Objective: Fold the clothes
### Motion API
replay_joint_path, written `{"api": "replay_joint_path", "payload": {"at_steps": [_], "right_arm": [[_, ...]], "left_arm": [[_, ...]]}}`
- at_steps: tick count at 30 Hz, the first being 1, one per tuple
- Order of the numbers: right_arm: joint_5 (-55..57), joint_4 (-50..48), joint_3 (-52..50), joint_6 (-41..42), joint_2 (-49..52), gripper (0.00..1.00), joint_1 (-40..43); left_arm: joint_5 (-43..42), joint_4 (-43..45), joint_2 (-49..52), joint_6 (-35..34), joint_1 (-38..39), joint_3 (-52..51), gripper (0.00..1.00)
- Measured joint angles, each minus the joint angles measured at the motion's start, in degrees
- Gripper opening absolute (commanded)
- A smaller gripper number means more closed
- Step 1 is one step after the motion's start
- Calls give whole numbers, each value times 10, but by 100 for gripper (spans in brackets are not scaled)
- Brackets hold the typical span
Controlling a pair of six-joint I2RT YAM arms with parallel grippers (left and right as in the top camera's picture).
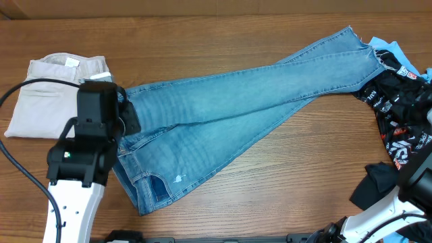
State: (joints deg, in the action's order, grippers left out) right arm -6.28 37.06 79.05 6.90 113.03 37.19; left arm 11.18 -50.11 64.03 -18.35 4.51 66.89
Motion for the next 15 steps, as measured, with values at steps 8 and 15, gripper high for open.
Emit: {"api": "replay_joint_path", "payload": {"at_steps": [8, 15], "right_arm": [[-145, 13, 2, -65, -128, 89, -37], [-183, 82, 9, -80, -182, 87, -76]], "left_arm": [[-78, 64, 101, 50, -73, 18, 55], [-137, 94, 256, 91, -132, 93, 55]]}}
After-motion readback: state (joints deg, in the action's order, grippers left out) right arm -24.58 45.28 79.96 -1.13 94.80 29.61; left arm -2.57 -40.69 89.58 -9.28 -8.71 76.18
